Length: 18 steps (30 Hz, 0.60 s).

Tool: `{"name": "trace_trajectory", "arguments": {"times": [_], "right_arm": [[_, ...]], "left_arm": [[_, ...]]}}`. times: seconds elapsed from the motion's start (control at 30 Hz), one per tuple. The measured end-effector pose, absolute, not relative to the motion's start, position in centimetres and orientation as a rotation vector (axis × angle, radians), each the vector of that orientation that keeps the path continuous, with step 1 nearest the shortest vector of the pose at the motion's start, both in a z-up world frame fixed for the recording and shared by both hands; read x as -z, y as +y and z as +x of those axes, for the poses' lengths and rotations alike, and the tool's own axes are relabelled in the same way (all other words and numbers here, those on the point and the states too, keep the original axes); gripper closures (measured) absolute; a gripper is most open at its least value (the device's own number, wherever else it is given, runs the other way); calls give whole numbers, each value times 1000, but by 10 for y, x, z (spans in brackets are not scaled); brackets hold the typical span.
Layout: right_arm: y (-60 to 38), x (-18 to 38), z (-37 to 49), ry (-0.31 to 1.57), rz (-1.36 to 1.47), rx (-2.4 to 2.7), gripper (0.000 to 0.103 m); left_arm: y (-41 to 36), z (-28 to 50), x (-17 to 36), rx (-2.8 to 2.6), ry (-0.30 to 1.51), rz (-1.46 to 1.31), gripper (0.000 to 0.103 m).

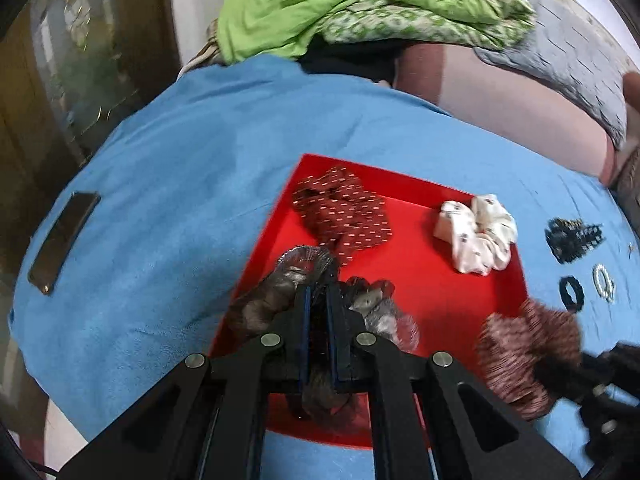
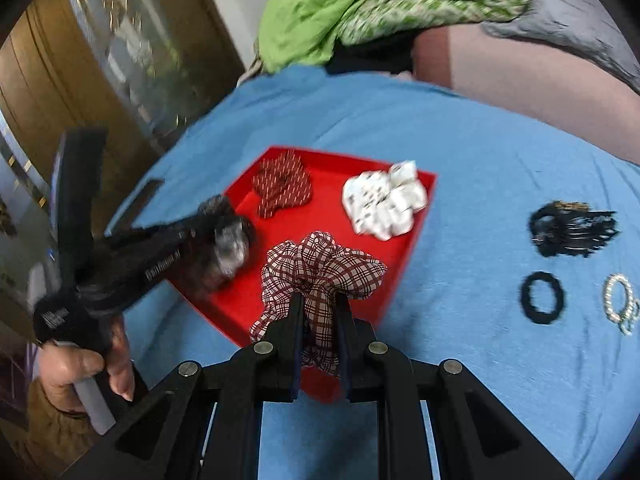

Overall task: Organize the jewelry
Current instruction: 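Lower both scrunchies into the red tray and open both tools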

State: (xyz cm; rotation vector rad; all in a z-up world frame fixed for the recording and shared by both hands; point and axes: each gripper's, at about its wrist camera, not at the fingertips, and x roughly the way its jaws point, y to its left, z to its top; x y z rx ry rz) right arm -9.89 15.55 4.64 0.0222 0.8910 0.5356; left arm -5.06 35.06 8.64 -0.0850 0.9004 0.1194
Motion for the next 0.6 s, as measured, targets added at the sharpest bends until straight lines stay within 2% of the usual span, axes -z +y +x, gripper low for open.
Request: {"name": "trace_trajectory", "arguments": {"times": [0.17,0.2,0.27,0.33,0.4,0.5,0.6], "right_arm": [[175,-21,-88,952,-9,-537,87],[178,-16,-89,958,-17,-540,84],[180,-10,-87,971,-20,-538,84],[182,-5,-86,988,-10,-542,80],[183,-6,-89,981,-11,-543,66],[182,-13,-95,941,-25,-537,51],[175,-24,-105,905,-22,-535,50]], "left_arm": [[368,-53,-78,-100,884,-141,92],[369,-54,-78,-92,882,-149,89],[371,-55,-79,-83,871,-169,79],[372,-57,-85,-82,837,-194,54],[375,-61,-91,-80,794,-221,45],[377,-66,-95,-74,758,-243,43],[377,-67,-97,-83,743,-246,42]]}}
